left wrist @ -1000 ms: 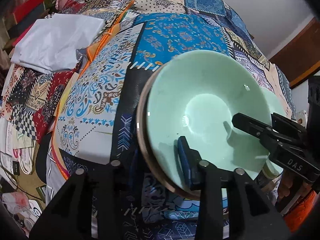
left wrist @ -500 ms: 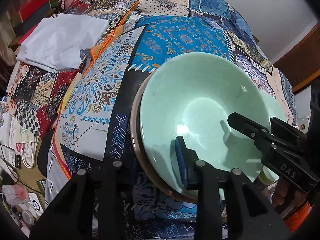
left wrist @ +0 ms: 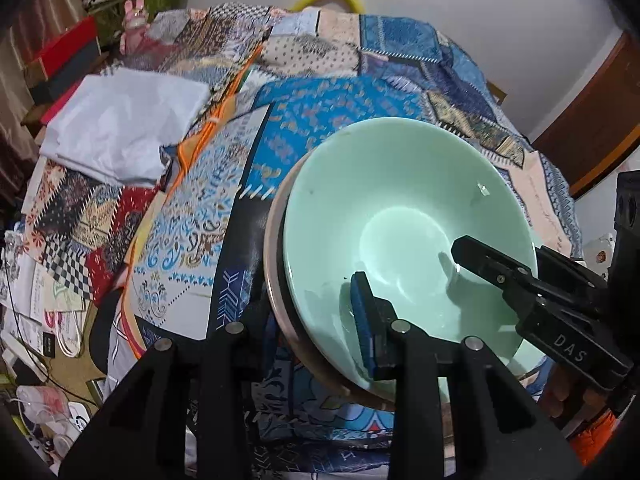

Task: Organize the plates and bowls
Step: 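Lift the nested bowl stack with both tools and carry it over the plates, then lower the bowl stack onto the mint green plate and open both tools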

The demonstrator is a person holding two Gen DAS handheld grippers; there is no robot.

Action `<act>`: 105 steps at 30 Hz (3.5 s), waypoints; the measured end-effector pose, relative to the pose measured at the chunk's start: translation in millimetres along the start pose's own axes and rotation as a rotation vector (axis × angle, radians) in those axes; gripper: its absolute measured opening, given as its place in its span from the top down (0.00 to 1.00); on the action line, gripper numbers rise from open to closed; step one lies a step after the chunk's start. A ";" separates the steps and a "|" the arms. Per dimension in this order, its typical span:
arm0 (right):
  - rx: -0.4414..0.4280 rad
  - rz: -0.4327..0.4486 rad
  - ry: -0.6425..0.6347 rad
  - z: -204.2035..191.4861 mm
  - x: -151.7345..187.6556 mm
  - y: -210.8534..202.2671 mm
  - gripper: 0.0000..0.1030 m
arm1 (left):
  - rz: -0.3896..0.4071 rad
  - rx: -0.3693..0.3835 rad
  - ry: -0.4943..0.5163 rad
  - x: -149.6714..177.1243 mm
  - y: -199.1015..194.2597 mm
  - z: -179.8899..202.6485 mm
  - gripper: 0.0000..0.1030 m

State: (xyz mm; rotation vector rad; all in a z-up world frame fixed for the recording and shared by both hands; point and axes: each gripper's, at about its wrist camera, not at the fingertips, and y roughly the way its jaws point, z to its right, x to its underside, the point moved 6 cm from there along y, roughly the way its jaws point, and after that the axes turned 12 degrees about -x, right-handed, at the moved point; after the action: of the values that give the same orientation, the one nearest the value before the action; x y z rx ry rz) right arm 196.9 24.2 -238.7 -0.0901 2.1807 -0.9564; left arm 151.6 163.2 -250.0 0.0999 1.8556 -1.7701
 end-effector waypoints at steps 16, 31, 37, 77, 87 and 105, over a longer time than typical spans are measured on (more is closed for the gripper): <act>0.036 0.095 0.015 11.1 1.0 -62.2 0.67 | 0.052 0.032 0.061 -1.1 -42.2 45.1 0.69; 0.074 0.149 0.058 43.6 18.5 -111.0 0.67 | 0.061 0.052 0.130 10.8 -56.5 105.5 0.69; 0.096 0.161 0.095 60.0 29.0 -124.0 0.67 | 0.057 0.056 0.165 15.9 -53.0 131.1 0.69; 0.087 0.096 0.194 108.7 56.1 -99.6 0.66 | -0.089 0.076 0.190 29.0 25.2 165.2 0.68; 0.124 0.114 0.170 100.8 55.4 -110.4 0.63 | -0.048 0.072 0.183 30.7 10.2 153.9 0.68; 0.113 0.382 -0.010 20.8 24.4 -218.1 0.62 | 0.312 0.132 0.171 9.6 -137.3 146.6 0.62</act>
State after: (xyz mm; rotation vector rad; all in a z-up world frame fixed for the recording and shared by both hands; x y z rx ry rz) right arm 145.7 -153.5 -118.8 0.3623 2.0298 -0.8518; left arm 135.3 5.7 -126.0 0.5762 1.7240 -1.7031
